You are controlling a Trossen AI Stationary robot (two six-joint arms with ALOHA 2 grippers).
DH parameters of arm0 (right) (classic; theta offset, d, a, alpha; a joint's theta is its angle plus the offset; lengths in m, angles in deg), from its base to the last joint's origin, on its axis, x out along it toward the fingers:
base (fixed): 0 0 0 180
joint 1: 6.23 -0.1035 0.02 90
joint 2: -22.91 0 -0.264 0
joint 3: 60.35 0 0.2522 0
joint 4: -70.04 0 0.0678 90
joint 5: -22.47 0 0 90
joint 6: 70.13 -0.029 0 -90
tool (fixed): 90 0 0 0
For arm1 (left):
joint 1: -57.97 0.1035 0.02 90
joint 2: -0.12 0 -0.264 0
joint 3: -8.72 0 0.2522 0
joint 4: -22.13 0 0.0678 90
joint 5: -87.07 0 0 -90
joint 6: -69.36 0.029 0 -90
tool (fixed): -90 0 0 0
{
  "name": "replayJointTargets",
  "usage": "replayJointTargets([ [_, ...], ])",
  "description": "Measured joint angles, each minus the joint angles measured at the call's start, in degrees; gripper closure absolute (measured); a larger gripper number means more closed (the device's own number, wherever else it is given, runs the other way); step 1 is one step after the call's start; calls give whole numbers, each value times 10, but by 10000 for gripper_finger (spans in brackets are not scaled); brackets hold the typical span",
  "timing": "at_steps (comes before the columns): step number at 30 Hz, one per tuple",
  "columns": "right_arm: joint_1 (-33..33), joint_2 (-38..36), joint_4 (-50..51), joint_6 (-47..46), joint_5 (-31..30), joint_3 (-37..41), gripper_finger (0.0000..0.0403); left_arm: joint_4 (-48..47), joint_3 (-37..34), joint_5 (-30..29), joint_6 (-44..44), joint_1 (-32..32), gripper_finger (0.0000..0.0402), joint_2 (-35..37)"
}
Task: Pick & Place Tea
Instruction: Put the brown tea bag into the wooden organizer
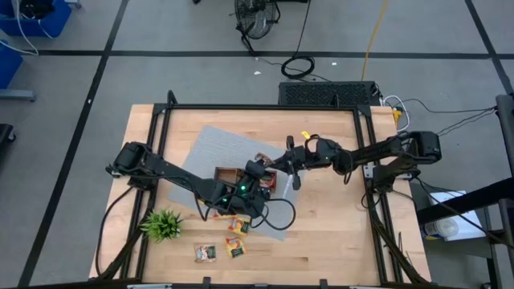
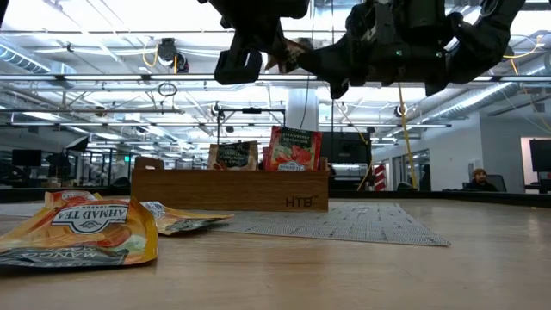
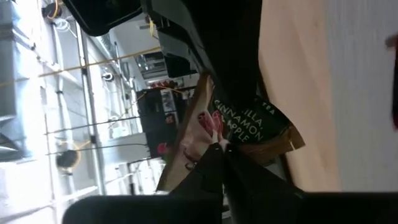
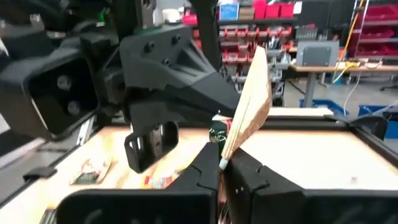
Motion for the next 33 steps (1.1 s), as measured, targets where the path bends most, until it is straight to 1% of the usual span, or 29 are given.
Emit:
replayJointTargets([
  [2,0,-20,68,13,-15,-8,402,0,0,3,-44,-5,384,0],
  [6,-23,-82,267,60,-83,-46,403,-18,0,19,-140,-22,371,8],
  [9,-55,-125,457,91,-141,-94,402,-38,0,55,-210,-36,364,30],
  [10,-66,-131,514,96,-166,-118,402,-44,0,84,-240,-38,362,37],
  [11,-78,-136,567,97,-189,-143,402,-53,1,125,-270,-39,362,45],
  [13,-101,-139,683,89,-224,-188,402,-73,0,230,-328,-34,361,59],
  [14,-111,-133,725,84,-237,-205,402,-79,0,279,-347,-31,361,65],
  [15,-121,-126,748,78,-246,-220,402,-75,0,314,-361,-27,361,69],
  [16,-130,-122,766,72,-253,-230,402,-69,1,332,-373,-24,361,74],
  [17,-136,-119,782,69,-253,-236,402,-72,1,337,-380,-22,361,80],
  [19,-145,-117,776,57,-253,-244,402,-74,1,332,-390,-21,366,84],
  [22,-158,-118,778,54,-251,-243,402,-97,0,324,-396,-24,385,87],
  [24,-166,-118,758,52,-225,-237,402,-131,0,325,-414,-33,396,93],
  [26,-175,-116,713,45,-170,-219,402,-189,1,333,-456,-41,394,101],
  [27,-179,-115,679,41,-146,-207,402,-223,0,348,-485,-45,389,103],
  [29,-189,-115,611,40,-109,-177,400,-269,0,403,-547,-49,375,104],
  [31,-195,-113,552,55,-91,-152,388,-293,0,451,-602,-51,354,103],
  [33,-200,-104,525,73,-87,-138,362,-295,0,494,-642,-56,326,99],
])
